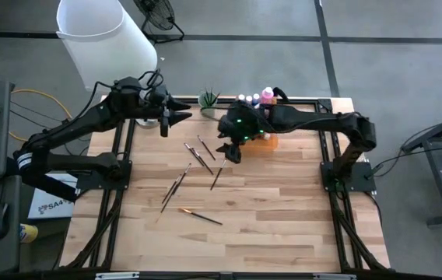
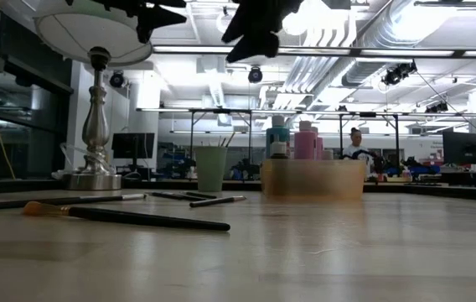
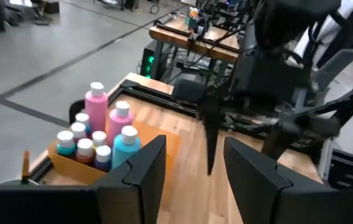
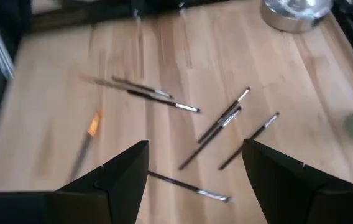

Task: Pick & Place Paint Supplies
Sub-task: Put the black paint brush into the green cup

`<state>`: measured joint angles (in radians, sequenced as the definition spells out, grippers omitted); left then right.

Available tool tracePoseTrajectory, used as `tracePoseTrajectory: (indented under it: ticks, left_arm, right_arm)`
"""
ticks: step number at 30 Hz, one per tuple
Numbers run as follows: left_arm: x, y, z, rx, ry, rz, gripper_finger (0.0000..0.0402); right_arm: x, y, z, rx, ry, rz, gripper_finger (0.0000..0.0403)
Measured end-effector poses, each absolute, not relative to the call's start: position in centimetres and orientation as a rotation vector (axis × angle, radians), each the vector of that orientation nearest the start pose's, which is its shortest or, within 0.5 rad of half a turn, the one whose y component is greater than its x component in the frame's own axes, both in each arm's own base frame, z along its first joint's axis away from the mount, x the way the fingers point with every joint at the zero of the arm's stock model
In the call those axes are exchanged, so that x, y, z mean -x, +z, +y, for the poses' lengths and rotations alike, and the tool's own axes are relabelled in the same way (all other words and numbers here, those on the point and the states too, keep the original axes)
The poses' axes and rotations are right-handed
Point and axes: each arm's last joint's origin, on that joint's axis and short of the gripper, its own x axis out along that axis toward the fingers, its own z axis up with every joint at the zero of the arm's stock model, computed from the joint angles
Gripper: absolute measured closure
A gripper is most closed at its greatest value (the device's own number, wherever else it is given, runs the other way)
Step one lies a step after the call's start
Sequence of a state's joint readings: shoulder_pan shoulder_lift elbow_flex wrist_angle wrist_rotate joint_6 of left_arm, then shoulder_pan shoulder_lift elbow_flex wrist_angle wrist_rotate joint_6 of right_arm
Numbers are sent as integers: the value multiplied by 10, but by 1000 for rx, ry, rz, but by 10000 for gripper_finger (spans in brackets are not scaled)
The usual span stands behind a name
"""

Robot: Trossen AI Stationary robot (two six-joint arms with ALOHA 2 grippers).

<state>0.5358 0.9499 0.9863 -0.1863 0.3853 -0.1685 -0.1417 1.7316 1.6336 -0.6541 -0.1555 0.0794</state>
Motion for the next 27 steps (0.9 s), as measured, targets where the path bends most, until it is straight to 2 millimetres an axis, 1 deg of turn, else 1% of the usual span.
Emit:
tracePoseTrajectory:
  ticks: [4,6,10,12,16,20,27]
  left_arm:
    - [-178,374,92,296,137,111,242]
    - [-177,375,91,333,138,110,242]
    - [-176,375,91,378,138,103,242]
    - [-176,375,91,393,139,104,242]
    - [-176,375,91,412,141,102,242]
    - [-176,375,91,412,145,101,242]
    - [-176,375,91,435,148,99,242]
  right_arm:
    - [-395,323,-52,37,45,836,151]
    - [-401,313,-54,165,72,892,151]
    - [-409,284,-54,400,161,1021,151]
    - [-413,268,-54,474,220,1085,151]
    - [-421,237,-55,531,318,1179,151]
    - [-428,213,-56,556,389,1215,151]
    - [-436,187,-58,567,467,1237,151]
